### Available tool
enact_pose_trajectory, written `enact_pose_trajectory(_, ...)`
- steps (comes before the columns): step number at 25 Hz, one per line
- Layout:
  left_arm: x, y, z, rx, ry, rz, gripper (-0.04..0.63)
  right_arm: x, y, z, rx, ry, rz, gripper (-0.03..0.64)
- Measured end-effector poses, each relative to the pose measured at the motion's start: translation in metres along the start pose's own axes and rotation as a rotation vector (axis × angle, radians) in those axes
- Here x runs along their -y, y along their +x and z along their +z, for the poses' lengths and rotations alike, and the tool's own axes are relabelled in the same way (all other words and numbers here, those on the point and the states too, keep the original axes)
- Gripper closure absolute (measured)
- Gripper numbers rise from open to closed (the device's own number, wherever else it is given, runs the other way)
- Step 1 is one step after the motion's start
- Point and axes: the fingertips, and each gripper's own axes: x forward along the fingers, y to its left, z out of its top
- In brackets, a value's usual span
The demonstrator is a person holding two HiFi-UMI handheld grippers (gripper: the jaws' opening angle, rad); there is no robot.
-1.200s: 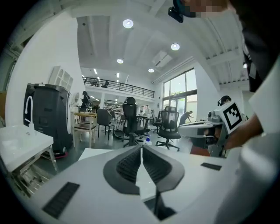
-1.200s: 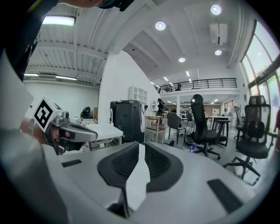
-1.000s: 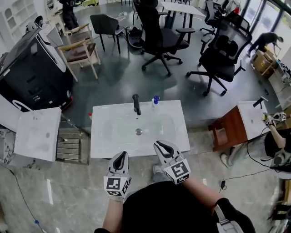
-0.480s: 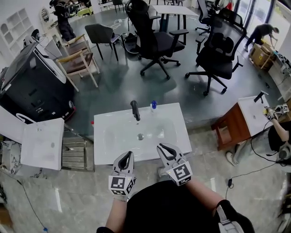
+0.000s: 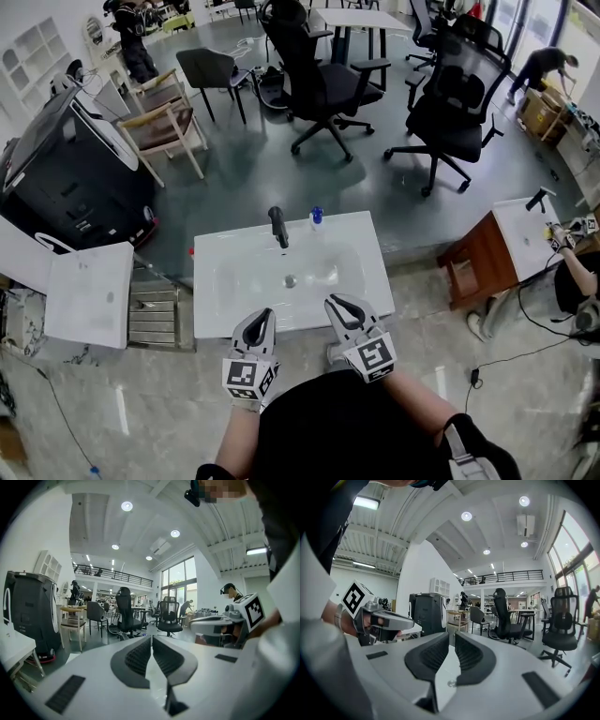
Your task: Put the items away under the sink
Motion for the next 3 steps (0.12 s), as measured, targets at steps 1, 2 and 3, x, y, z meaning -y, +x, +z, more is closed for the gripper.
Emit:
enact_pose_trajectory(1,-0.0003,-0.0003,0.0002,-0.002,0.001,-0.001,0.565,0.0,-0.0003,0.0007,0.0,0.002,-0.002,0.558)
enact_pose_trajectory(2,-0.0006,-0.0008,0.0001,-0.005,0.002,-0.002,0.565,-0.0001,-0.0006,0.0014,0.001,0.003,-0.003,0.56)
enact_pose_trajectory(3,-0.0009,-0.0013,0.0,-0.007,0.003,-0.002,0.565,-0.0003,-0.001,0.0021,0.001,0.004,-0.005,0.56)
